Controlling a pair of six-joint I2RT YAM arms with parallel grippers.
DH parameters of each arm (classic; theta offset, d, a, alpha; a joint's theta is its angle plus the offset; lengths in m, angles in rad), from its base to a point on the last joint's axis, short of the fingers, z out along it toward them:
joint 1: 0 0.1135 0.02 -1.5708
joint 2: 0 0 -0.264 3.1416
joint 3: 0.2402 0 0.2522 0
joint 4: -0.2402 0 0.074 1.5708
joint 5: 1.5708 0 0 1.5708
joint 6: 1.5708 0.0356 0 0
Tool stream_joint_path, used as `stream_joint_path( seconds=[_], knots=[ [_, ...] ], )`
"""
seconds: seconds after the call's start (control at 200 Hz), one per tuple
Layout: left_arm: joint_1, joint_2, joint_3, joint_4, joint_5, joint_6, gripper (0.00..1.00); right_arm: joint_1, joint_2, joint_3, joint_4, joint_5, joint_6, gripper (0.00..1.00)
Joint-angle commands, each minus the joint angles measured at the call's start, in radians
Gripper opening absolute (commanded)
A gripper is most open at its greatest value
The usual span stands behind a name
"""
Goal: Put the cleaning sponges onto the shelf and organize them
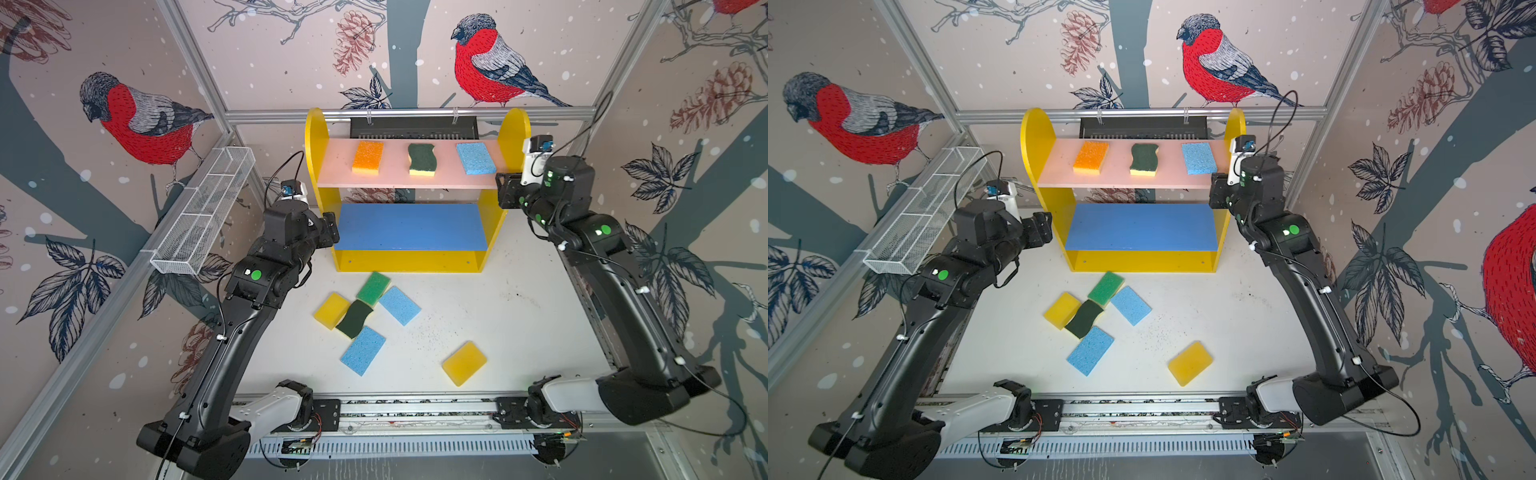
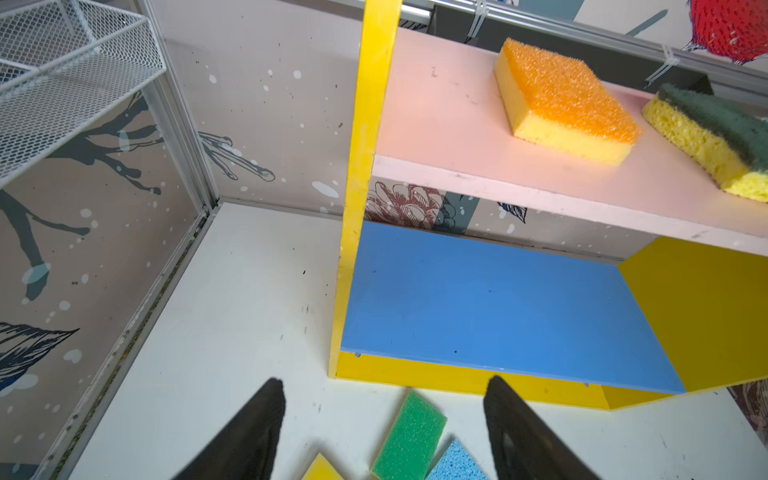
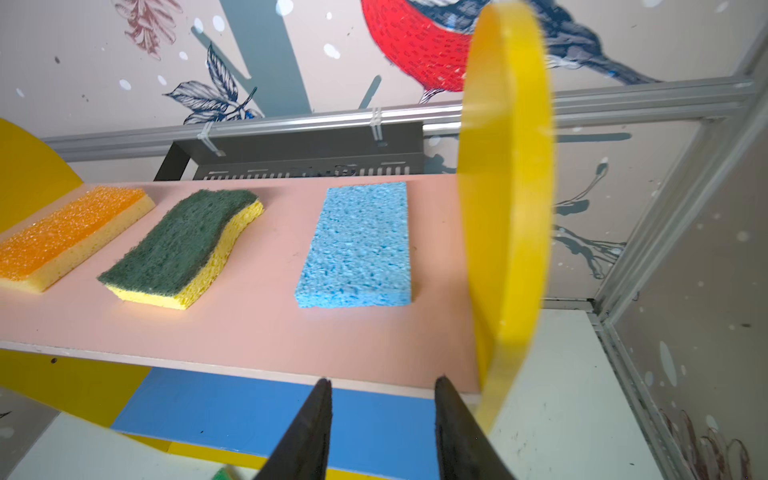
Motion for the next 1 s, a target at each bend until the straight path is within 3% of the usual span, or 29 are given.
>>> stream_joint_path(
  seconds=[0.0,0.39,0.995],
  knots=[
    [0.001,0.003,0.0,0.098,0.032,-0.017,0.76,0.025,0.059,0.045,0.003,0.028,0.02,0.39],
    [0.0,-0.002,-0.012,0.166,0.047,-0.012,0.76,0.058,0.194,0.187,-0.049,0.136,0.027,0.37],
    [0.001,-0.005,-0.028,0.204,0.049,-0.008,0.76,0.08,0.262,0.214,-0.068,0.194,0.025,0.36]
  ],
)
